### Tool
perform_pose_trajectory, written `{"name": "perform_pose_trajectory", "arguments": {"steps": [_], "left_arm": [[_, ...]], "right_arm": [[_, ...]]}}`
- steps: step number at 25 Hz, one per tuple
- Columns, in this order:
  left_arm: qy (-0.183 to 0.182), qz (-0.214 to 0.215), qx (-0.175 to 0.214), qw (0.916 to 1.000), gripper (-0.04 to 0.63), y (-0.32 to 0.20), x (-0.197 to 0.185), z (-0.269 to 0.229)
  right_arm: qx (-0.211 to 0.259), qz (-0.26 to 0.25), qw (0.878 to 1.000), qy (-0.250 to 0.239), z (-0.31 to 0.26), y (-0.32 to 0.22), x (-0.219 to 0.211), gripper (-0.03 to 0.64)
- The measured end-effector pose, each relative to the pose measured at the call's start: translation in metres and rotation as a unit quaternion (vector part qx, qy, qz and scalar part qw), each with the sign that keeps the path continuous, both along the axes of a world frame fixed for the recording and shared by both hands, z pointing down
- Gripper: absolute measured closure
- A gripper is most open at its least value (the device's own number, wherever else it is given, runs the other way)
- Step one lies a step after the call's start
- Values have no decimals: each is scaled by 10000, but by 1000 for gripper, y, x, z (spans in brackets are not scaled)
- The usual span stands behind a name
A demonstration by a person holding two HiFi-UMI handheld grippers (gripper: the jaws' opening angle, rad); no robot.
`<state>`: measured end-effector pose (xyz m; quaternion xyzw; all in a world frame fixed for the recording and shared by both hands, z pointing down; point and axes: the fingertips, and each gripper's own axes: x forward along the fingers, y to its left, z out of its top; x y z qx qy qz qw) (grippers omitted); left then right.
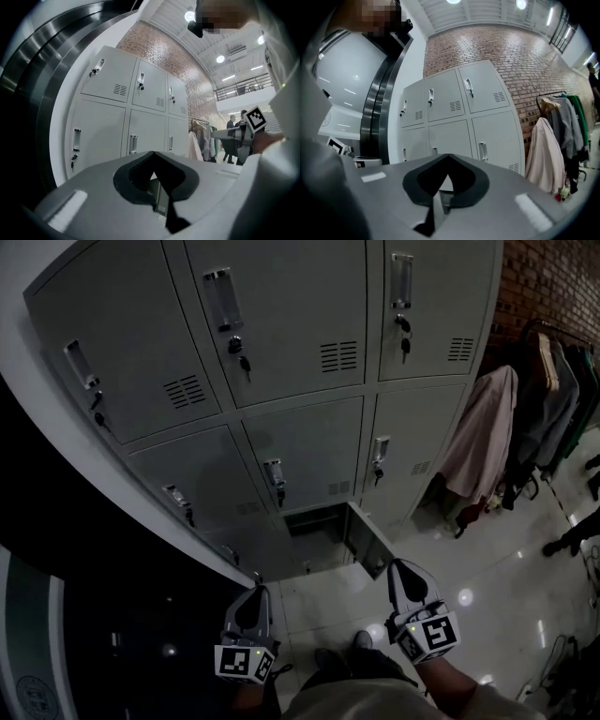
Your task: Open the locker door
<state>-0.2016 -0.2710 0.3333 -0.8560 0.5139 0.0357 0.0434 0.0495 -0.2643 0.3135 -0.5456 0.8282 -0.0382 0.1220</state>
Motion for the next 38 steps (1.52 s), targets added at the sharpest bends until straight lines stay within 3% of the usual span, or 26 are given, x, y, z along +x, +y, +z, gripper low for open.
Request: {"name": "perform_pose_trajectory", "arguments": {"steps": [2, 6, 13, 17, 22, 26, 30, 38], "left_arm": [[18, 175, -1, 9998, 566, -2, 5, 13], [34, 269, 32, 9996, 566, 10, 15, 28], [-6, 122, 217, 9997, 566, 80, 17, -9], [-10, -15, 324, 9995, 566, 135, 34, -29], [-44, 38, 383, 9992, 566, 226, 87, -41], [-74, -26, 407, 9991, 566, 299, 118, -48], [-53, -30, 399, 9992, 566, 369, 142, -50], [-124, -46, 429, 9990, 566, 459, 170, -73]], "right_arm": [[213, 144, 9995, -163, 6, 0, 1, 615], [165, 221, 9991, -321, 22, 16, 2, 617], [322, 147, 9990, -274, -6, 81, 18, 616], [568, 42, 9981, -230, -31, 139, 33, 617], [658, 37, 9975, -265, -42, 233, 82, 617], [380, 10, 9992, -153, -48, 313, 116, 616], [795, -9, 9964, -303, -66, 377, 143, 616], [798, 26, 9967, -165, -84, 476, 170, 617]]}}
